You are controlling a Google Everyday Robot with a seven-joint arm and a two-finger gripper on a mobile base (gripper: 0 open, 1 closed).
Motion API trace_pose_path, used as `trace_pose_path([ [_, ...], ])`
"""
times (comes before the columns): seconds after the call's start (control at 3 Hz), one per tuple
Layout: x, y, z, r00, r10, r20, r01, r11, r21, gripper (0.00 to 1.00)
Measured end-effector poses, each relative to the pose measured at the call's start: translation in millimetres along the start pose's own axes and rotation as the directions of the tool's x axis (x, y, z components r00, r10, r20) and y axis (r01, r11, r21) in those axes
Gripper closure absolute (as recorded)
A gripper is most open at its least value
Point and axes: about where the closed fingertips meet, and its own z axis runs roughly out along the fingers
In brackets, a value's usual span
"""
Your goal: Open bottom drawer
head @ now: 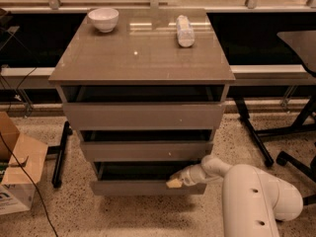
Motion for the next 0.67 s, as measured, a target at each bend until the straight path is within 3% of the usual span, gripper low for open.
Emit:
trace_pose_path([
  [0.67,-0.2,0.1,-0.2,1.000,0.000,0.000,0.000,1.0000,0.000,0.17],
])
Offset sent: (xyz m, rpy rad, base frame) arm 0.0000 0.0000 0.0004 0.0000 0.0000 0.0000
